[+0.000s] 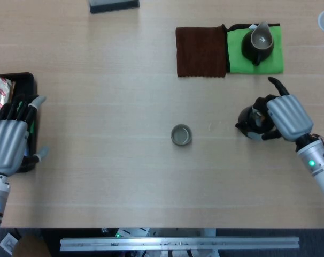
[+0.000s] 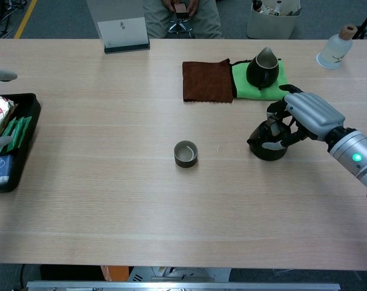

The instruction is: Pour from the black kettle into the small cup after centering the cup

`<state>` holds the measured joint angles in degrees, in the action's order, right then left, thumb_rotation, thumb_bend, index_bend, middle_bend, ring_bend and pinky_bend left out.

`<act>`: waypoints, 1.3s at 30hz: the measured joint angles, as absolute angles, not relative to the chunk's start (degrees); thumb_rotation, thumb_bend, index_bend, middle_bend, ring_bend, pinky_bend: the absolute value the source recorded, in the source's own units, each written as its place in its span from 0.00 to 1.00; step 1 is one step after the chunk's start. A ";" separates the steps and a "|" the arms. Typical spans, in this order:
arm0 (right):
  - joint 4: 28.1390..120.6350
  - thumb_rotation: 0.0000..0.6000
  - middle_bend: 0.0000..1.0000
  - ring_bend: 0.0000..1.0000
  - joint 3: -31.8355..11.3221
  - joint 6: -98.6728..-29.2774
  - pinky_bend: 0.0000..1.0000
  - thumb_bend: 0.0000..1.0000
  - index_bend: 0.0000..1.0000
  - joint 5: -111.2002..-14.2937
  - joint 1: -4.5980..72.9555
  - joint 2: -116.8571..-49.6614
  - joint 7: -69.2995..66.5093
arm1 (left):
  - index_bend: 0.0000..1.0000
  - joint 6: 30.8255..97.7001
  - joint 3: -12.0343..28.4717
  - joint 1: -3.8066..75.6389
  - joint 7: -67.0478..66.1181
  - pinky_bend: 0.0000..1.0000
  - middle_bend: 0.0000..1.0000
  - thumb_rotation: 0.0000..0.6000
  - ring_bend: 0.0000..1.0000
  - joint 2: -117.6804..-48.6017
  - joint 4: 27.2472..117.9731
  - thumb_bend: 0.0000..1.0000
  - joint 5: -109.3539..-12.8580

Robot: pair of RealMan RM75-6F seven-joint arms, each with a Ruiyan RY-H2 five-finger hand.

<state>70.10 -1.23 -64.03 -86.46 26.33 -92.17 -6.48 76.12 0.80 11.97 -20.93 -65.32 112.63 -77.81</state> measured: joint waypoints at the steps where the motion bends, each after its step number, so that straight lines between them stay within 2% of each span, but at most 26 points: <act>1: 70.52 0.88 0.54 0.47 -1.26 -63.90 0.02 0.00 0.63 -86.51 26.47 -91.83 -5.90 | 0.09 76.14 0.78 11.97 -20.94 0.15 0.12 1.00 0.08 -65.29 112.66 0.22 -77.82; 23: 78.15 0.88 0.44 0.35 -1.89 -63.09 0.01 0.00 0.53 -85.70 27.26 -86.13 0.03 | 0.09 76.24 0.96 12.08 -20.01 0.15 0.12 1.00 0.08 -64.73 112.35 0.22 -77.70; 39: 80.91 0.88 0.42 0.32 -1.57 -57.29 0.00 0.00 0.52 -82.45 28.98 -84.64 4.53 | 0.09 76.36 1.00 11.97 -18.99 0.15 0.12 1.00 0.08 -64.43 111.66 0.22 -77.55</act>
